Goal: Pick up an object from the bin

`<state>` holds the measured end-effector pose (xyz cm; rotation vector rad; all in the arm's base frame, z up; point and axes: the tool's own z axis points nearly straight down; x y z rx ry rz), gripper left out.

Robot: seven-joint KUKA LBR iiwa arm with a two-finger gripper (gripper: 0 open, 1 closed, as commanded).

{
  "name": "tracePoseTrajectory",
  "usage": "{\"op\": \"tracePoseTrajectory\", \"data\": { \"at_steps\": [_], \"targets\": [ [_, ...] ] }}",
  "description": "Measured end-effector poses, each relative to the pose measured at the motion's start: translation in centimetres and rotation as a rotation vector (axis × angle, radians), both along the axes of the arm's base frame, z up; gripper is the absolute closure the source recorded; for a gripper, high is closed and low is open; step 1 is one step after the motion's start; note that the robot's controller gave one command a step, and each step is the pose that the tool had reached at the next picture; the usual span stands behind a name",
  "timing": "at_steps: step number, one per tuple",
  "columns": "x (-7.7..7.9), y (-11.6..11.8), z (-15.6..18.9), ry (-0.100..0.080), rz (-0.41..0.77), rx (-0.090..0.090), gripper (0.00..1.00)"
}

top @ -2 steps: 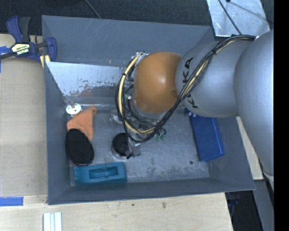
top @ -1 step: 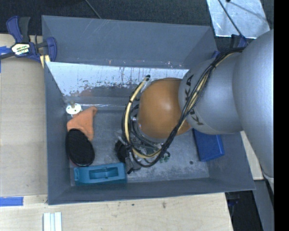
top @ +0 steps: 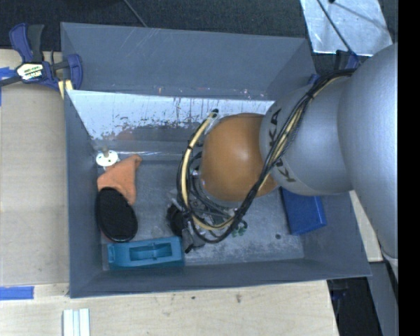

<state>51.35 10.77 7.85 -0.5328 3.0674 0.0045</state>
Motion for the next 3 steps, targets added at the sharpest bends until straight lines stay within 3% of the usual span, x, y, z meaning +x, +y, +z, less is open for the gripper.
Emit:
{"op": "tracePoseTrajectory", "data": {
  "at_steps": [1,2,3],
  "targets": [
    [-0.1,-0.6,8.3,0.026,0.015,-0.007,1.00],
    [-0.1,-0.6,8.3,0.026,0.015,-0.007,1.00],
    [2.6,-1.9,16.5,0.026,0.035,-0.008,1.00]
  ]
}}
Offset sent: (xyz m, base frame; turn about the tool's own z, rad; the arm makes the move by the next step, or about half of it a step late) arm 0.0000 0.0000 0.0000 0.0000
